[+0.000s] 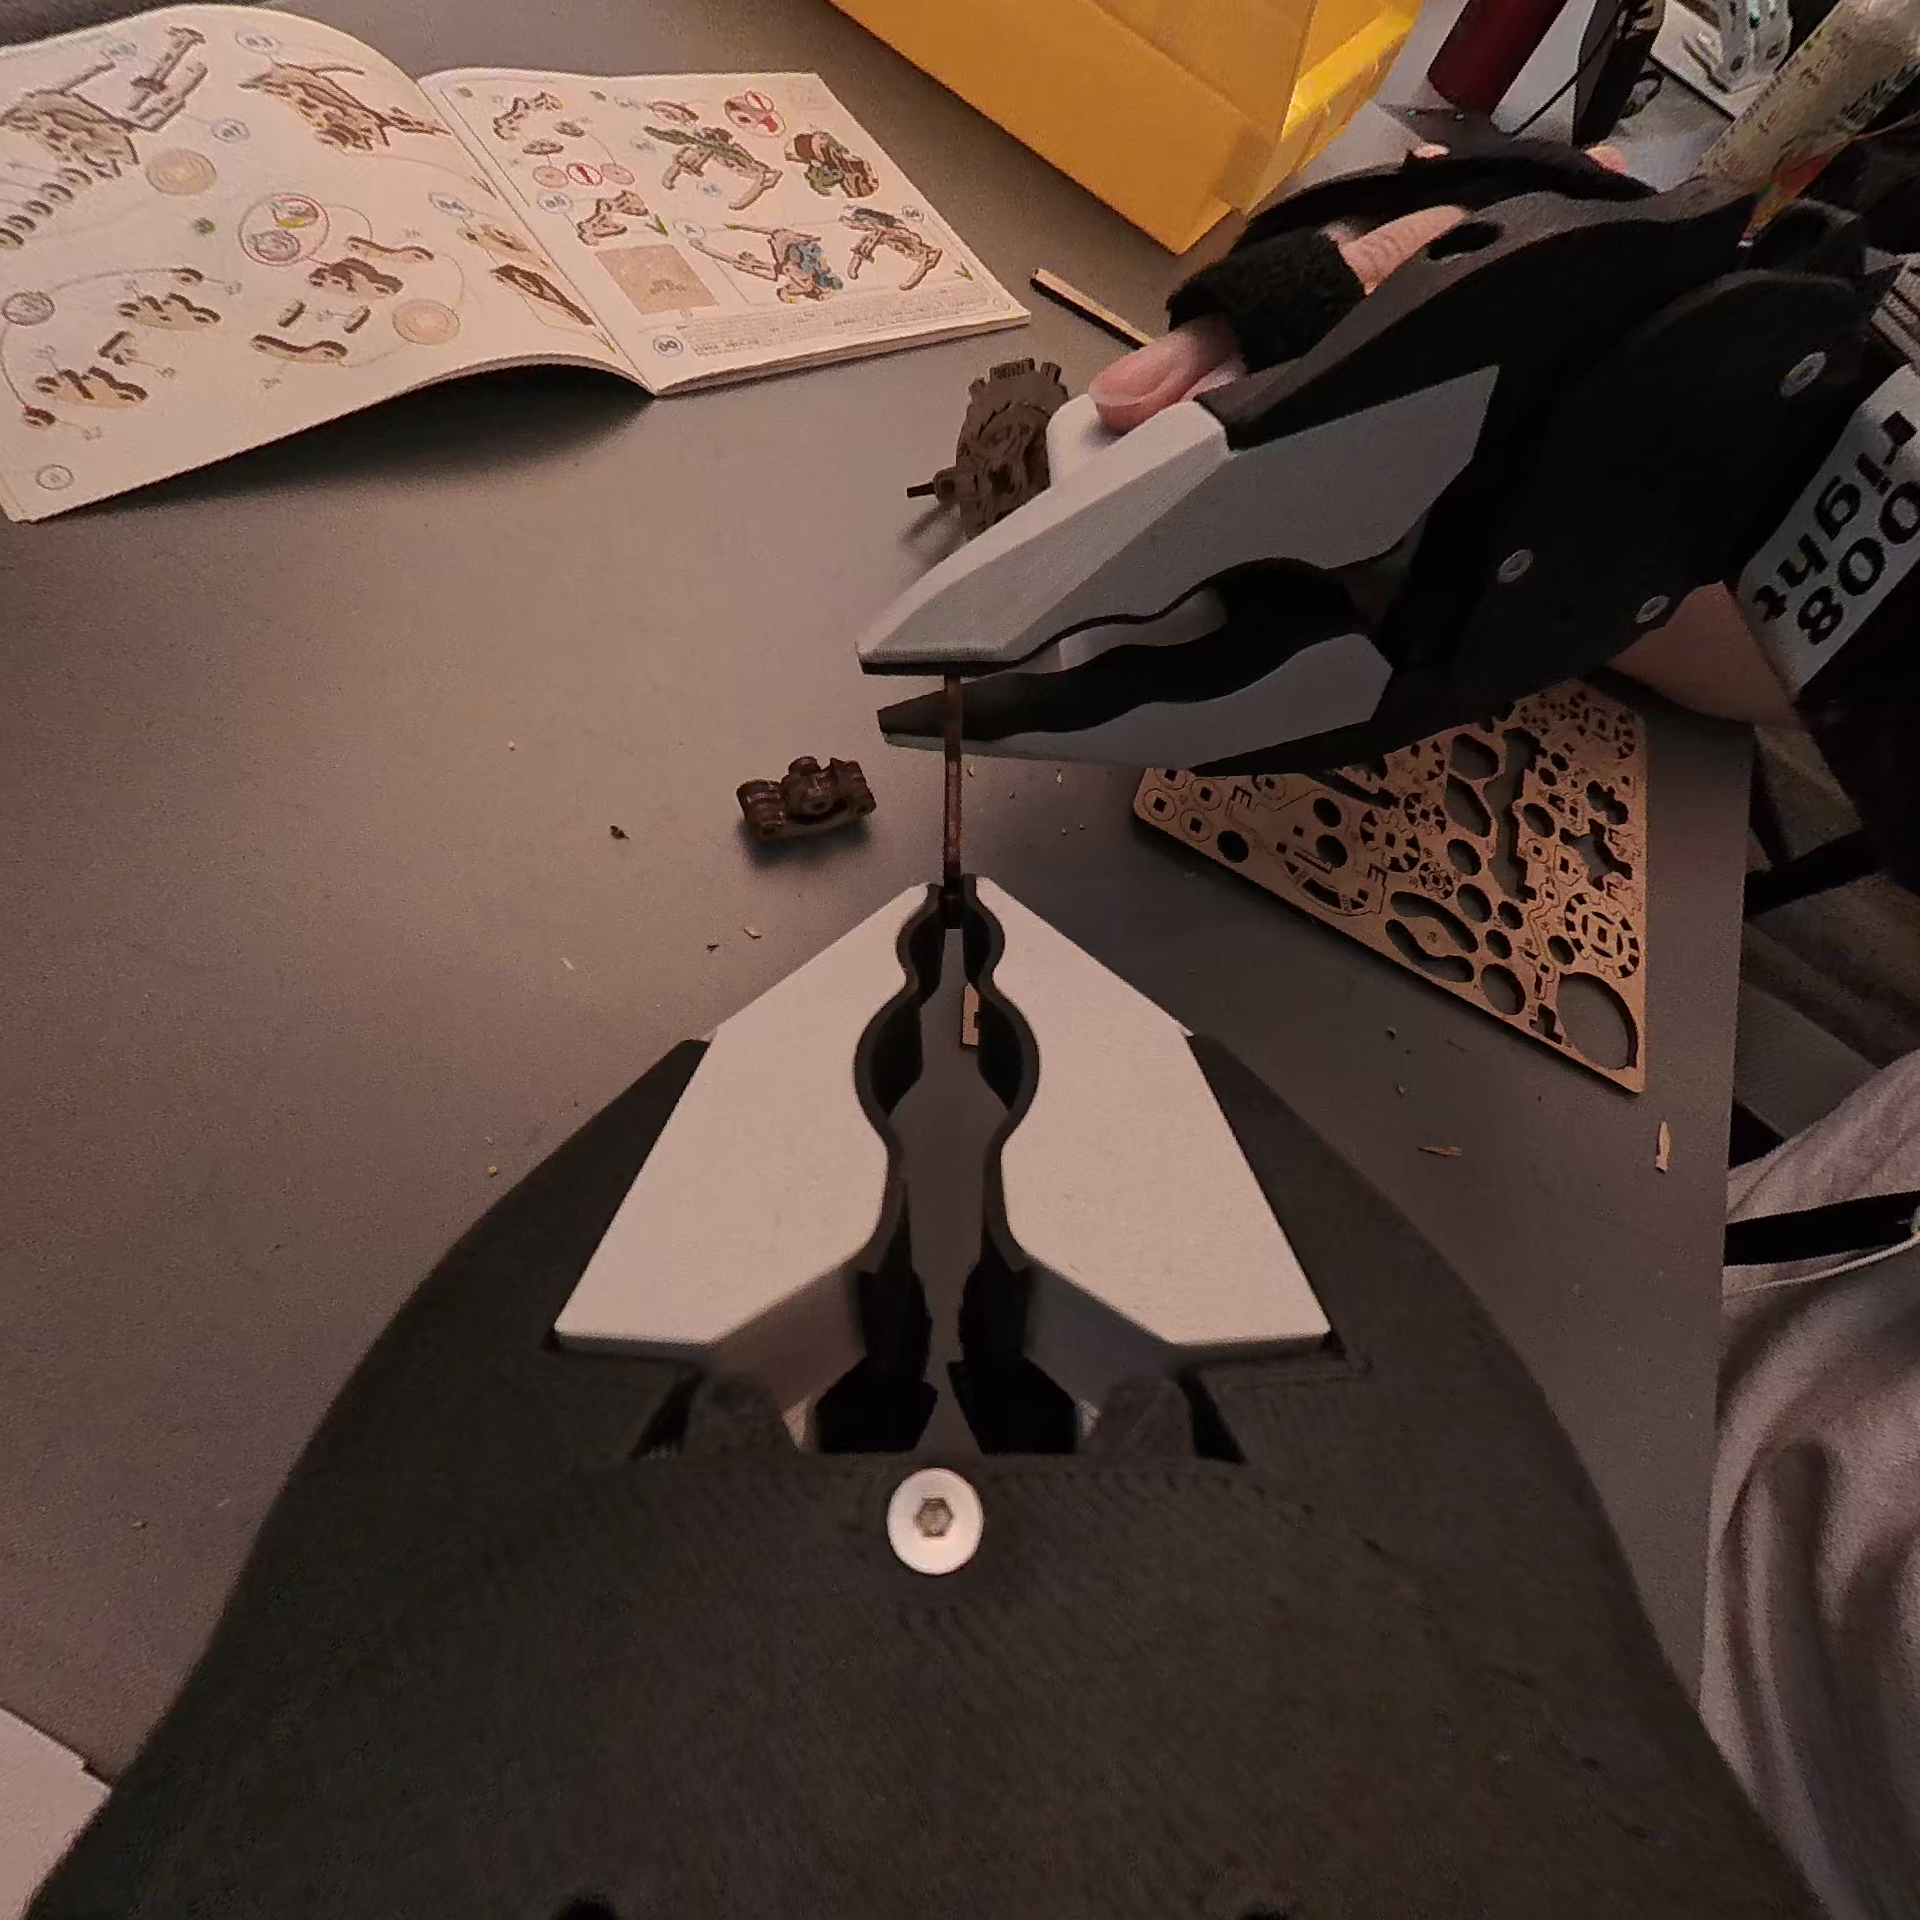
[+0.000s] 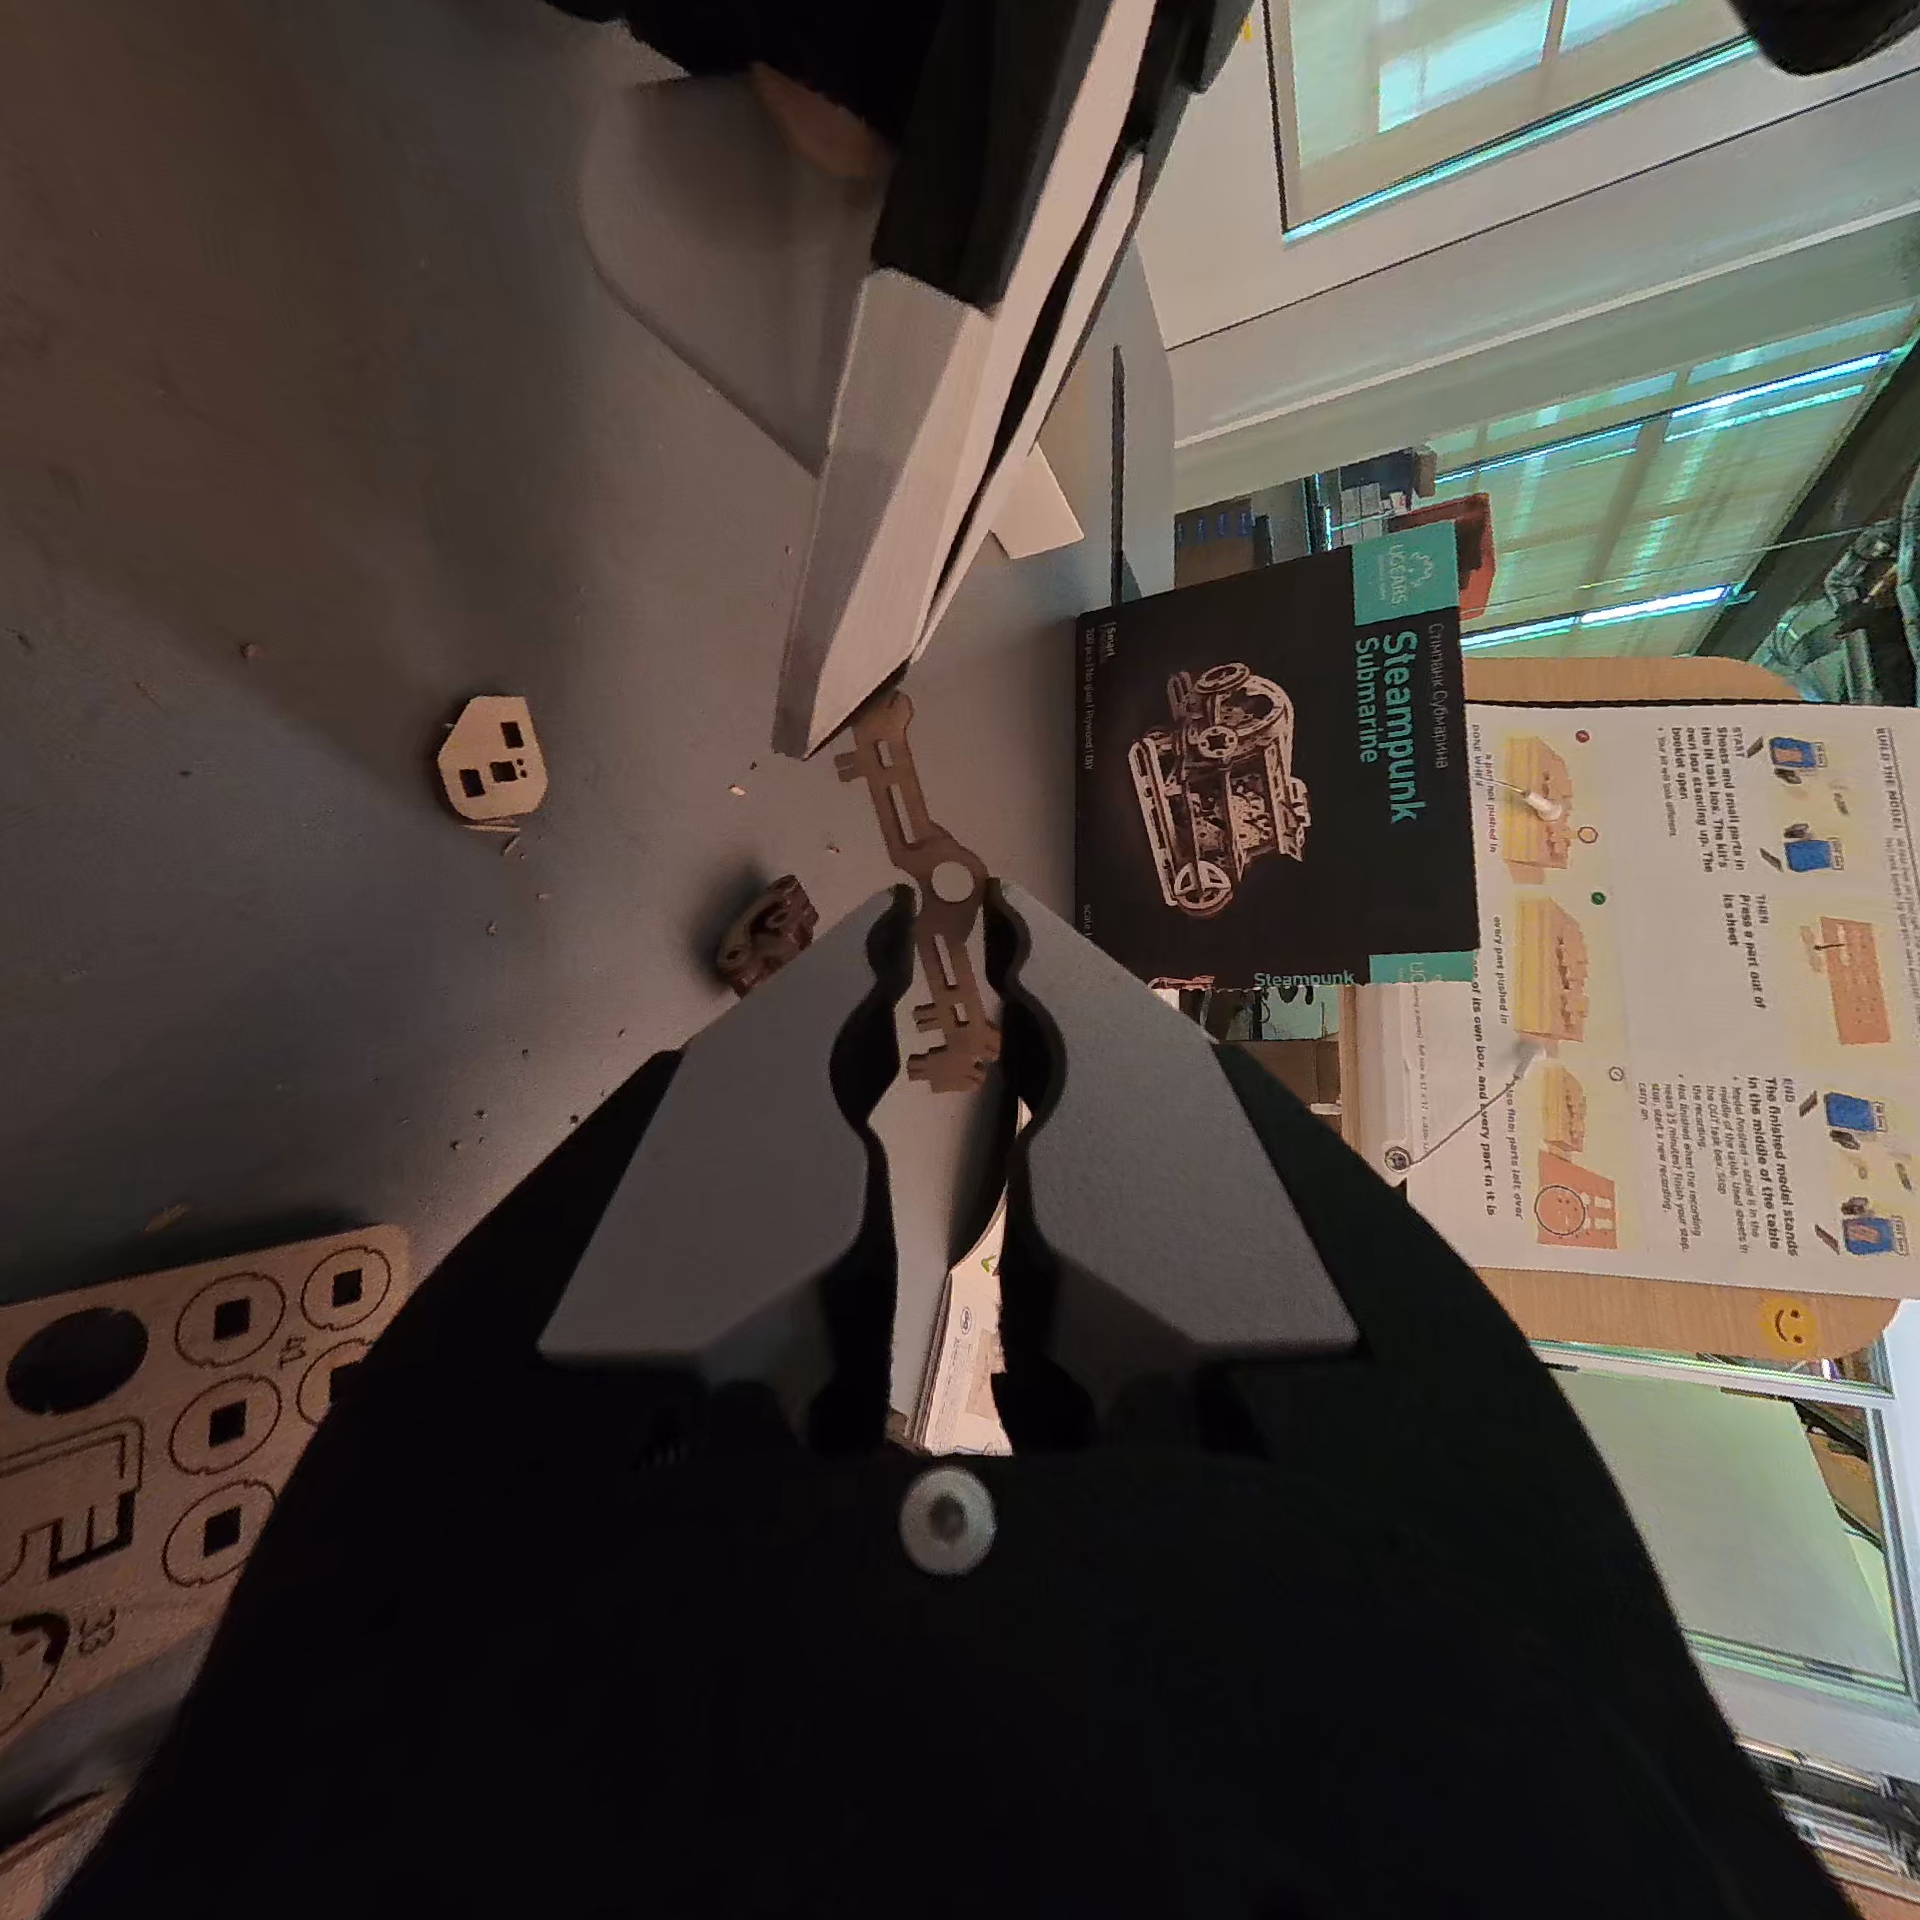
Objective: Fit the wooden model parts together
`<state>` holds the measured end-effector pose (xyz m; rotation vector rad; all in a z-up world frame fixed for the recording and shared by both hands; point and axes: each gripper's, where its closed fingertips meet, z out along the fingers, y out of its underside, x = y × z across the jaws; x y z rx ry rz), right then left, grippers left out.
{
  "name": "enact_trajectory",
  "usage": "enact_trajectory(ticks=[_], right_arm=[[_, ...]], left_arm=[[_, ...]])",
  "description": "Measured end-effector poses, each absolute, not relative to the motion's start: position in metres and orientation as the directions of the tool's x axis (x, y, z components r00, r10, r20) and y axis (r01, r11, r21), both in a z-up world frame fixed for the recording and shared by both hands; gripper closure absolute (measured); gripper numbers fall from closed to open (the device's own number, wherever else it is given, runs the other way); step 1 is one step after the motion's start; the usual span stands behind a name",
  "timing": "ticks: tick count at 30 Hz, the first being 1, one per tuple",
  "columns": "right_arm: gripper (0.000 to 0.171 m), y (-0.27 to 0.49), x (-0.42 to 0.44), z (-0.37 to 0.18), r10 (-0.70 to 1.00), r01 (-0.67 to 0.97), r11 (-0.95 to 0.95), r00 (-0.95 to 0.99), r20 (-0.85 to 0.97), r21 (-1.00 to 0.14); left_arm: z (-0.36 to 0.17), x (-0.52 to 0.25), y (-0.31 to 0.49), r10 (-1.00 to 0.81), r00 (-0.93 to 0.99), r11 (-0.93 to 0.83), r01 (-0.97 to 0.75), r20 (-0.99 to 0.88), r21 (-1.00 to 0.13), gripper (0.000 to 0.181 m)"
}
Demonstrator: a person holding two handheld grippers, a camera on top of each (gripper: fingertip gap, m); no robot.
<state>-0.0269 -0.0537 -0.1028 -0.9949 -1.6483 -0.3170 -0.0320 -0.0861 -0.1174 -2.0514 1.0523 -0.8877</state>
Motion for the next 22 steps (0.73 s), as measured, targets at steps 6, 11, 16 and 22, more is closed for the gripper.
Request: enact_trajectory(ticks=[6, 11, 16, 22], right_arm=[[0.16, -0.054, -0.027, -0.102, 0.448, 0.74, 0.603, -0.007, 0.894, -0.297], [0.16, -0.051, -0.024, -0.102, 0.439, 0.749, 0.6, -0.016, 0.898, -0.28], [0.16, -0.039, -0.013, -0.095, 0.432, 0.765, 0.576, 0.014, 0.902, -0.288], [0.16, -0.028, -0.002, -0.086, 0.432, 0.77, 0.552, 0.063, 0.9, -0.318]], left_arm=[[-0.117, -0.032, -0.085, -0.859, 0.448, -0.444, -0.412, 0.248, -0.795, 0.18], [-0.121, -0.031, -0.086, -0.866, 0.438, -0.439, -0.432, 0.242, -0.788, 0.166], [-0.126, -0.051, -0.082, -0.911, 0.412, -0.284, -0.589, 0.021, -0.756, 0.135], [-0.145, -0.045, -0.102, -0.949, 0.314, -0.251, -0.672, 0.039, -0.697, 0.136]])
